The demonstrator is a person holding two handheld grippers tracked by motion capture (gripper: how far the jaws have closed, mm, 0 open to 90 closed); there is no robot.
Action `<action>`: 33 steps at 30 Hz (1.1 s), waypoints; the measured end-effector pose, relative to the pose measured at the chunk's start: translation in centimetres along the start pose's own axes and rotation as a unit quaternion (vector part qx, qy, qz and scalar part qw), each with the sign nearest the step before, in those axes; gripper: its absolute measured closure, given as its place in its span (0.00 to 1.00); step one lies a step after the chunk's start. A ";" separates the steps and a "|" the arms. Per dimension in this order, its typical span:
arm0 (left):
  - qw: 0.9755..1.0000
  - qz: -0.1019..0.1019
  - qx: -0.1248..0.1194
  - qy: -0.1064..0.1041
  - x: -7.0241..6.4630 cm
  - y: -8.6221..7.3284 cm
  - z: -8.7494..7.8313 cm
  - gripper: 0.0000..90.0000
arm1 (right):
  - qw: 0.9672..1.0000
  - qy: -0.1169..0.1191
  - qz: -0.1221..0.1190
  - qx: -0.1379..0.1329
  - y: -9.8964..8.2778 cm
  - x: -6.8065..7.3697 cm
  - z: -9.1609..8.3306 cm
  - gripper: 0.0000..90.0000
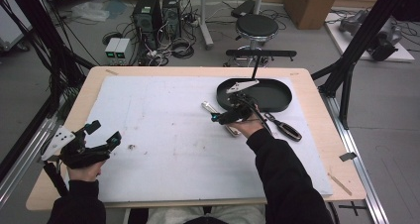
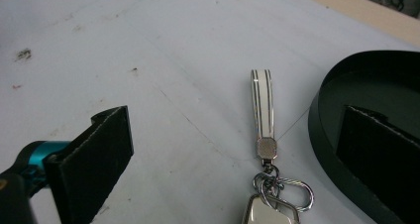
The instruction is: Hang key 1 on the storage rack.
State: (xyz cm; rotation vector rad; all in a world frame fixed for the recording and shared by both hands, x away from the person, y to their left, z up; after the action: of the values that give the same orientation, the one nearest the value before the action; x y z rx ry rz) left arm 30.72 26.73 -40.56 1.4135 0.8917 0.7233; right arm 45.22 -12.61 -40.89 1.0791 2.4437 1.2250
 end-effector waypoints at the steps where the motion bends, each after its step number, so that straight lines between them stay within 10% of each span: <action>1: 1.000 0.000 -0.001 -0.001 0.0 0.0 0.0 0.08 | 1.000 -0.001 0.001 0.002 0.1 -0.1 0.2 0.01; 15: 1.000 0.001 0.001 -0.001 -0.1 0.0 -0.1 0.08 | 0.999 0.009 -0.004 0.051 1.5 -0.3 3.1 0.01; 24: 1.000 0.004 0.004 -0.003 0.0 -0.1 -0.1 0.08 | 0.992 0.030 -0.055 0.109 1.9 0.3 5.6 0.05; 33: 1.000 0.004 0.004 -0.004 -0.1 -0.1 0.0 0.08 | 0.987 0.039 -0.023 0.153 0.5 -1.1 7.7 0.06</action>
State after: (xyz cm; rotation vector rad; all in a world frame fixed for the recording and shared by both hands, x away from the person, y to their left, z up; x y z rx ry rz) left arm 30.69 26.66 -40.65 1.4261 0.8843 0.7203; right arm 49.90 -8.49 -45.58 1.0578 2.7669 0.9133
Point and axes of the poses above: each handheld gripper's, and its own axes: z roughly forward along the jaws, y roughly out of its top, x roughly to its left, the point moved 5 cm from there along z, roughly forward along the jaws, and after that the axes turned 5 degrees about z, right-handed, at the moved point
